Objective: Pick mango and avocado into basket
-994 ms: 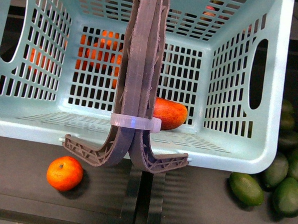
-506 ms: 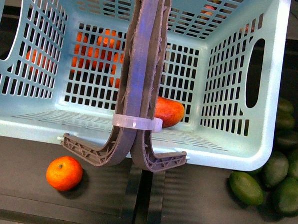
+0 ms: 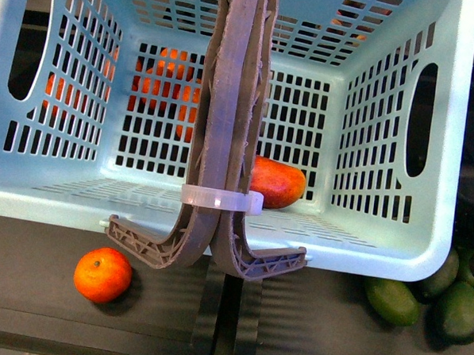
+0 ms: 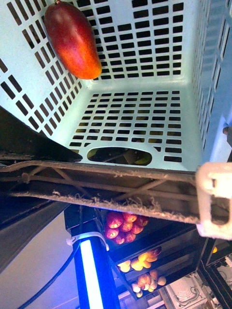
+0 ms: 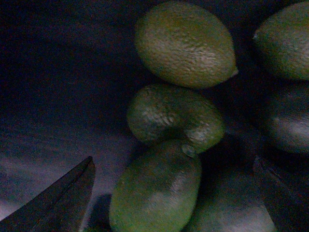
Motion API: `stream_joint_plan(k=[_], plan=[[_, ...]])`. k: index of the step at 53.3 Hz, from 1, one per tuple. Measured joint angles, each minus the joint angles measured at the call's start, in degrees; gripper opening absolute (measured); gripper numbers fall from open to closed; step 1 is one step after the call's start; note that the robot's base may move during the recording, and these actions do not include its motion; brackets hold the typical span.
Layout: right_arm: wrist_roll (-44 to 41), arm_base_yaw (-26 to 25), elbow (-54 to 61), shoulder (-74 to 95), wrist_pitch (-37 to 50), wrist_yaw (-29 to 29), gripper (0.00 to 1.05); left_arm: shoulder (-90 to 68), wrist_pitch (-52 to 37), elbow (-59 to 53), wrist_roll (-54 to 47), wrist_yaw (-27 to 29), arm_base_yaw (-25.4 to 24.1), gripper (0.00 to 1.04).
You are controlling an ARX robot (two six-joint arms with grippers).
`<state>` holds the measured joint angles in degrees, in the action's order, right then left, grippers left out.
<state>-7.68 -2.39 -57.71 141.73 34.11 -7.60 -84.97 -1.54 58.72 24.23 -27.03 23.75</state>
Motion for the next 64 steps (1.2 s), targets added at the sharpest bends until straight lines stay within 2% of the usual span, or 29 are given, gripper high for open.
stream_joint_plan(k=[40,64], plan=[[3.7,2.6,-11.4,10.2,-2.1,2.7,0.97,0.0,0.0,0.0,0.0,0.1,0.0,0.12],[5.5,4.4,-10.7,11.8,-1.8,1.6,0.97,0.0,0.0,0.0,0.0,0.1,0.0,0.12]])
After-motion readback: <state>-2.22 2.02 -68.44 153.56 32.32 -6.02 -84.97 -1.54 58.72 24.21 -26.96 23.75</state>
